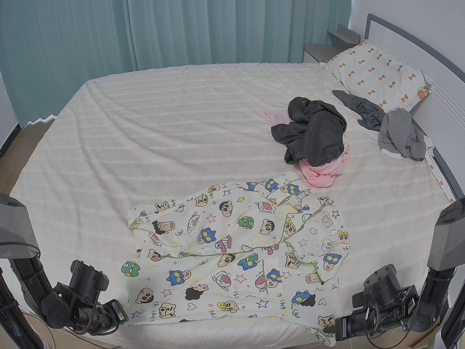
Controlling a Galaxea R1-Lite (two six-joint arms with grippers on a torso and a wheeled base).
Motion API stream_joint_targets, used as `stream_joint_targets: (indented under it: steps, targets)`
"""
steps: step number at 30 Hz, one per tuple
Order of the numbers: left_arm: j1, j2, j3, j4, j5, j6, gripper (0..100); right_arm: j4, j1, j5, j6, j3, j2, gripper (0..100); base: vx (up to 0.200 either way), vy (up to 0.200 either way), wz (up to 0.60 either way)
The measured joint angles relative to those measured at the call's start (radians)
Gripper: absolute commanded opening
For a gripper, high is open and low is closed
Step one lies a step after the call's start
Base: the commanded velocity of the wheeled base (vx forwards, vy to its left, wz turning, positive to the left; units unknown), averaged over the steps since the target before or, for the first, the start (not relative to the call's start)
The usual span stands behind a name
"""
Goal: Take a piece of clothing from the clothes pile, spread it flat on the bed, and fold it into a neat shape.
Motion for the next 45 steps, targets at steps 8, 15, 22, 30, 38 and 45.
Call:
stream_joint_targets:
  steps: [8, 15, 22, 30, 38, 45]
  targets:
    - [-0.013, 0.033, 0.017, -0.002, -0.003, -0.006, 100, 0.006, -0.002, 0.005, 0.0, 0.0, 0.004, 0, 0.0, 0.0, 0.0]
    - [-0.015, 0.037, 0.018, -0.007, -0.008, -0.02, 100, 0.006, -0.002, 0.012, 0.007, 0.0, 0.002, 100, 0.0, 0.0, 0.0]
    - [0.014, -0.014, 0.019, -0.066, -0.002, -0.029, 100, 0.004, -0.014, -0.042, 0.057, 0.0, -0.039, 100, 0.0, 0.0, 0.0]
    - [0.106, -0.153, -0.072, -0.088, -0.005, -0.02, 100, 0.005, -0.026, -0.103, 0.169, 0.0, -0.179, 100, 0.0, 0.0, 0.0]
    - [0.178, -0.171, -0.418, -0.028, -0.006, 0.004, 100, 0.082, -0.057, -0.141, 0.223, 0.0, -0.45, 100, 0.0, 0.0, 0.0]
    - [0.203, -0.023, -0.741, 0.013, -0.007, 0.039, 100, 0.182, -0.122, -0.152, 0.18, 0.001, -0.759, 100, 0.0, 0.0, 0.0]
